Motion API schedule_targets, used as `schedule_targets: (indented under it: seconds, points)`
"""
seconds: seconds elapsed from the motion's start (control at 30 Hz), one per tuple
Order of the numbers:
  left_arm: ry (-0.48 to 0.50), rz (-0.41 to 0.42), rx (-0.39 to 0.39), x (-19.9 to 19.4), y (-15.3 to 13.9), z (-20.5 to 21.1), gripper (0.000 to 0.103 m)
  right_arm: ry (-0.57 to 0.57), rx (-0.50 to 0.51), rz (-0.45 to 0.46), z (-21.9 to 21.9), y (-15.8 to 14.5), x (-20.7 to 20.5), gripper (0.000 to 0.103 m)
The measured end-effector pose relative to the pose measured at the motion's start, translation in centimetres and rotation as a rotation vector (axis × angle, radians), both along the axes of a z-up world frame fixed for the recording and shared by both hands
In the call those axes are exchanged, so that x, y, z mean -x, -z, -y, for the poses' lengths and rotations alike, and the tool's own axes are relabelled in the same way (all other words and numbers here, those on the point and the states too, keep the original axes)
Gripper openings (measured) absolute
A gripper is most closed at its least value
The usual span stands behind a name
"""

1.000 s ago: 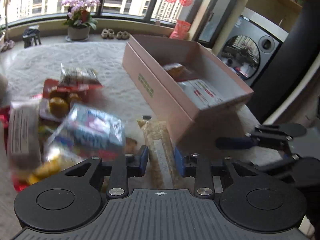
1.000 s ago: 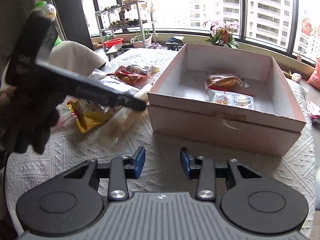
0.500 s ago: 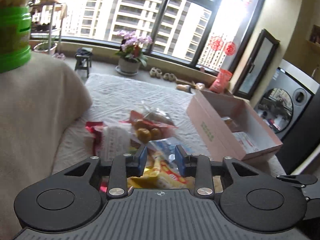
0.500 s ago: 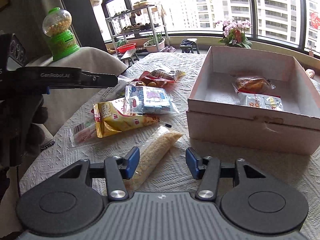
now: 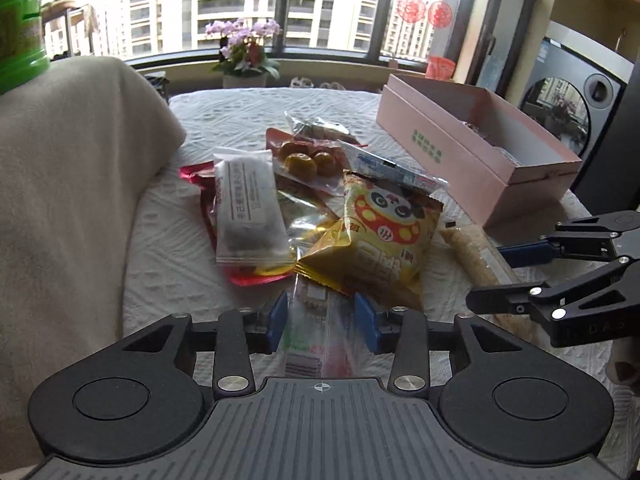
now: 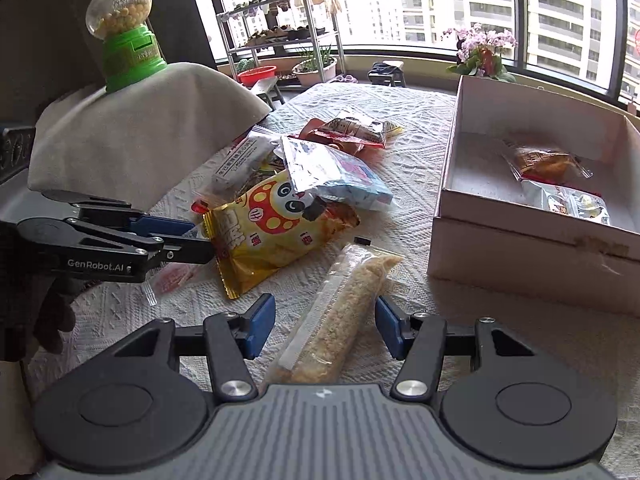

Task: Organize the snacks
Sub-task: 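Grasp the long rice-cracker bag with right tool while left grasps the cookie bag, then carry both bags over the pink box and open both tools to drop them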

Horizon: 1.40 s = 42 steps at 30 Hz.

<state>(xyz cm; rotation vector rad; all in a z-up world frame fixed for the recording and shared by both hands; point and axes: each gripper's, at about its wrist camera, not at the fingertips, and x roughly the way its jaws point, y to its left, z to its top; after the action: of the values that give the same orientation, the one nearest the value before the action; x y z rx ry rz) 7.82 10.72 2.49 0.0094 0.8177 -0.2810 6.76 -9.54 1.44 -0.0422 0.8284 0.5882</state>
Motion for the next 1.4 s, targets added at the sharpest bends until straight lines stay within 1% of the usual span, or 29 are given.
schedule_targets:
  seconds: [0.1, 0.13, 0.17, 0.2, 0.23, 0.27, 0.3, 0.37, 0.43, 0.5, 0.53, 0.6, 0.63, 0.7, 0.73, 0.77, 0.9, 1.0, 1.03, 1.07, 1.13, 1.23, 1.3, 1.4]
  points:
    - [0.043, 0.015, -0.024, -0.7, 0.4, 1.2, 0.044, 0.021, 0.018, 0.012, -0.3, 0.3, 0.1, 0.055]
    - [0.050, 0.020, -0.029, -0.9, 0.4, 1.5, 0.045, 0.023, 0.019, 0.010, -0.2, 0.2, 0.2, 0.052]
    - [0.052, 0.026, -0.034, -1.1, 0.5, 1.7, 0.047, 0.023, 0.021, 0.009, 0.0, 0.2, 0.4, 0.045]
    - [0.053, 0.031, -0.041, -1.3, 0.6, 1.8, 0.048, 0.019, 0.024, 0.006, 0.3, 0.1, 0.6, 0.042]
    - [0.052, 0.033, -0.043, -1.3, 0.6, 1.9, 0.048, 0.010, 0.024, 0.004, 0.5, 0.0, 0.8, 0.035]
    - [0.054, 0.032, -0.043, -1.3, 0.7, 1.9, 0.045, 0.001, 0.024, -0.001, 0.9, -0.1, 1.2, 0.030]
    - [0.060, 0.031, -0.044, -1.1, 0.7, 1.9, 0.045, 0.001, 0.029, -0.002, 1.3, -0.1, 1.5, 0.029]
    - [0.087, 0.016, -0.049, -0.2, 0.6, 2.1, 0.041, 0.003, 0.043, 0.005, 2.2, -0.2, 2.3, 0.029]
    - [0.119, -0.011, -0.041, 1.3, 0.3, 2.4, 0.040, 0.012, 0.053, 0.007, 3.1, -0.1, 3.0, 0.029]
    - [0.170, -0.041, -0.022, 3.0, 0.1, 3.0, 0.035, 0.021, 0.054, 0.003, 4.4, -0.3, 3.9, 0.029]
    - [0.209, -0.059, -0.007, 4.1, 0.0, 3.5, 0.030, 0.025, 0.056, -0.002, 4.9, -0.3, 4.3, 0.029]
    - [0.248, -0.073, -0.001, 5.5, 0.1, 4.6, 0.030, 0.027, 0.063, -0.004, 5.8, -0.3, 5.2, 0.029]
    - [0.255, -0.067, -0.017, 5.9, 0.2, 5.2, 0.032, 0.026, 0.067, -0.004, 6.3, -0.3, 5.6, 0.029]
    - [0.255, -0.046, -0.066, 6.2, 0.5, 6.7, 0.033, 0.026, 0.081, 0.007, 6.6, -0.2, 6.3, 0.029]
    - [0.246, -0.038, -0.076, 6.1, 0.5, 7.0, 0.033, 0.027, 0.088, 0.014, 6.7, -0.2, 6.4, 0.029]
    - [0.232, -0.040, -0.069, 5.8, 0.5, 7.1, 0.033, 0.031, 0.094, 0.019, 6.7, -0.1, 6.4, 0.030]
    - [0.155, -0.071, 0.013, 4.2, 0.6, 6.4, 0.033, 0.056, 0.094, 0.029, 6.1, 0.2, 5.4, 0.038]
    - [0.132, -0.086, 0.019, 3.9, 0.3, 6.6, 0.026, 0.070, 0.077, 0.032, 5.6, 0.3, 4.2, 0.039]
    - [0.129, -0.093, 0.031, 4.1, 0.3, 6.8, 0.023, 0.068, 0.080, 0.031, 5.4, 0.3, 4.1, 0.036]
    - [0.132, -0.104, 0.048, 4.3, 0.2, 6.9, 0.021, 0.055, 0.091, 0.031, 5.3, 0.2, 4.2, 0.029]
    - [0.163, -0.116, 0.089, 5.1, 0.0, 7.6, 0.018, 0.042, 0.088, 0.028, 5.8, -0.2, 4.8, 0.028]
    - [0.226, -0.055, 0.137, 6.4, -1.9, 9.4, 0.018, 0.050, 0.054, 0.031, 7.9, -1.5, 6.2, 0.028]
    - [0.251, 0.020, 0.171, 6.1, -4.2, 10.3, 0.017, 0.084, 0.028, 0.070, 9.9, -3.3, 7.0, 0.028]
    - [0.247, 0.148, 0.192, 4.3, -7.9, 11.4, 0.017, 0.165, -0.029, 0.159, 13.2, -7.3, 7.4, 0.028]
